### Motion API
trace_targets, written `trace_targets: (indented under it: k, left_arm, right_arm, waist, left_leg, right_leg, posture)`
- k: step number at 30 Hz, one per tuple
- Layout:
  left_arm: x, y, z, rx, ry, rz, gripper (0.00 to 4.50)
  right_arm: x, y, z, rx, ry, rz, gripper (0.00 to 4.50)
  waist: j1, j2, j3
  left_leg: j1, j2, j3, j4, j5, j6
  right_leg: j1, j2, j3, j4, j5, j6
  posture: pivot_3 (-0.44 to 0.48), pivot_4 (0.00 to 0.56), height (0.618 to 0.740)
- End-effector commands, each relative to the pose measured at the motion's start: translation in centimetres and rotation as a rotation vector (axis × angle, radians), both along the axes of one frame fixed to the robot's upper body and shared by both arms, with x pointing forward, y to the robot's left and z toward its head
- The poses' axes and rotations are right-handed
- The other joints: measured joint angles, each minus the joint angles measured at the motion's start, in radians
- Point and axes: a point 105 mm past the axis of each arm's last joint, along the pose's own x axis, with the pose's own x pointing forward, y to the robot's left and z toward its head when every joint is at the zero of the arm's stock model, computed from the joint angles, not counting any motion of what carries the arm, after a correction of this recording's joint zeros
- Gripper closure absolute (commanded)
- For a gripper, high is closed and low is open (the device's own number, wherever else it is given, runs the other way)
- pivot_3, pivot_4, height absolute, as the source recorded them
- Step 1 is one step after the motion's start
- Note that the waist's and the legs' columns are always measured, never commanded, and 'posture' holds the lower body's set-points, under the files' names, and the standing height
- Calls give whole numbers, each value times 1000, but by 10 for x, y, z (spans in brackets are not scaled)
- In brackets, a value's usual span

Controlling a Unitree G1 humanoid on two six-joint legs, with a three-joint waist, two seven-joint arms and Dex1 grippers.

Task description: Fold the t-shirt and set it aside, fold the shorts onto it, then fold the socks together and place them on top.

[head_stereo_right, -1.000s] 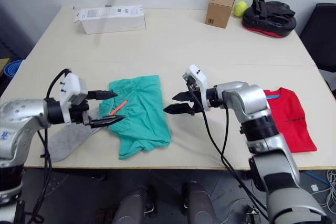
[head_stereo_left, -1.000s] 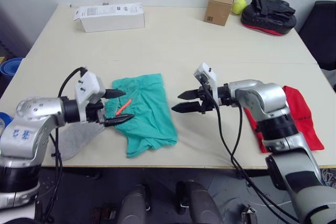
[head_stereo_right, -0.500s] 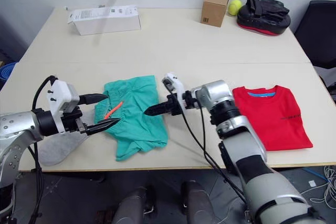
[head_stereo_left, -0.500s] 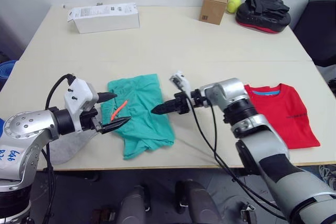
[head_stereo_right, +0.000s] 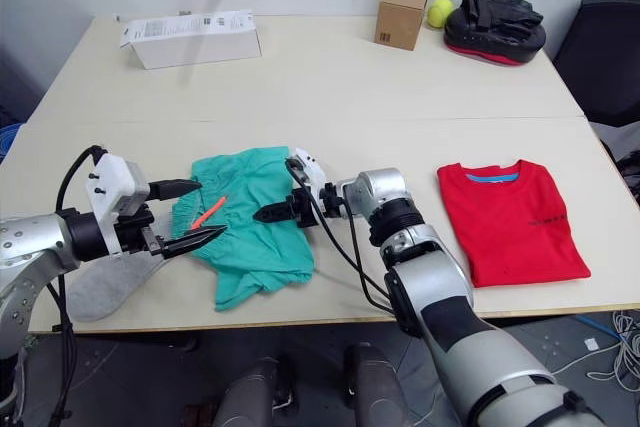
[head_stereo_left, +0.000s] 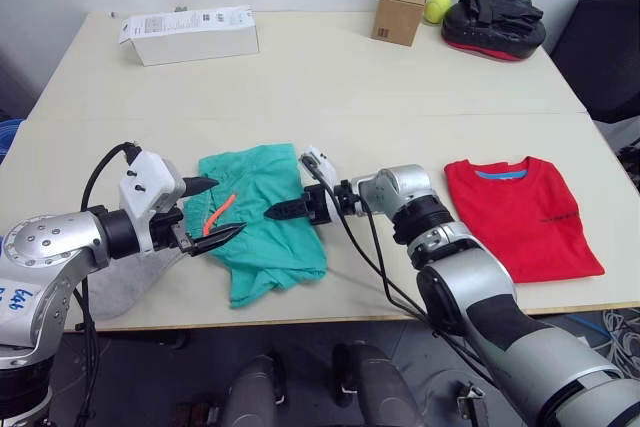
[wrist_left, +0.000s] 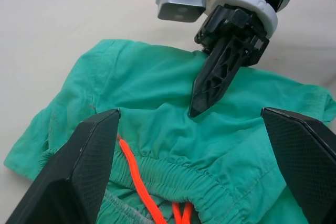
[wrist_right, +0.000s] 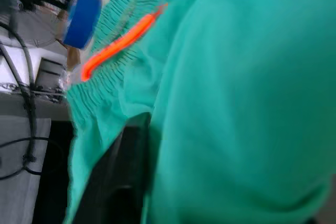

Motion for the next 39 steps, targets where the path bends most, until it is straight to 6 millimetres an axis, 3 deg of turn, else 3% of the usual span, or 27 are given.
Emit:
trace_targets:
  k: [1, 2, 9, 13, 14, 18, 23, 28, 35, 39]
  left_arm:
    - [1, -6, 8, 8, -41, -38, 0]
    - [3, -8, 7, 6, -41, -45, 0]
    - [13, -22, 5, -11, -35, -117, 0]
    - [18, -33, 3, -28, -33, -162, 0]
    - [18, -35, 2, -31, -33, -169, 0]
    - [23, -42, -2, -39, -22, -211, 0]
    - [32, -48, -5, -39, -24, -254, 0]
    - [39, -57, -4, -44, -34, -297, 0]
    - [41, -63, -1, -48, -41, -327, 0]
    - [35, -67, -2, -50, -36, -347, 0]
  right_arm:
    - [-2, -19, 3, 0, 8, -16, 4169]
    - [-4, -24, 7, 3, -3, -15, 4456]
    - [-15, -91, 64, 19, -229, -103, 4484]
    - [-17, -152, 103, 42, -333, -297, 4484]
    - [-19, -164, 107, 40, -348, -335, 4484]
    - [-40, -240, 126, -5, -390, -610, 4484]
    - [-80, -309, 108, -112, -393, -892, 4484]
    - [-105, -351, 76, -201, -279, -1085, 4484]
    - [-119, -384, 22, -331, -162, -1232, 4484]
    - [-116, -387, 20, -268, -141, -1236, 3485]
  waist:
    - [4, 0, 0]
    - [12, 0, 0]
    - [33, 2, 1]
    - [34, 2, 1]
    - [34, 2, 1]
    - [46, 2, 1]
    - [60, 2, 2]
    - [54, 3, 2]
    - [56, 3, 1]
    - [53, 4, 2]
  left_leg:
    - [0, 0, 0, 0, 0, 0]
    - [0, 0, 0, 0, 0, 0]
    - [-5, -3, -1, 0, -1, 2]
    - [-6, -3, 0, -1, 0, 5]
    - [-6, -2, 0, -2, 1, 5]
    - [-6, -2, 1, -5, 1, 5]
    - [-7, -2, 2, -5, 1, 5]
    - [-5, -3, 3, -4, 2, 10]
    - [-2, -2, 3, -4, 4, 11]
    - [-2, -3, 4, -4, 5, 13]
  right_leg:
    - [0, 0, 0, 0, 0, 0]
    - [0, 0, 0, -1, 0, 0]
    - [-3, -4, 0, -4, 0, 0]
    - [-4, -3, -1, -4, 0, 1]
    - [-4, -2, -1, -4, 0, 1]
    - [-4, 0, -1, -9, 0, 1]
    - [-4, 1, -1, -11, 0, 1]
    - [-1, 1, 0, -14, 3, 7]
    - [2, 2, 2, -14, 4, 8]
    - [2, 1, 3, -14, 5, 9]
  posture:
    - [0, 150, 740]
    - [0, 150, 740]
    - [0, 150, 740]
    - [0, 150, 740]
    - [0, 150, 740]
    - [0, 150, 740]
    - [0, 150, 740]
    - [0, 150, 740]
    - [0, 150, 740]
    - [0, 150, 740]
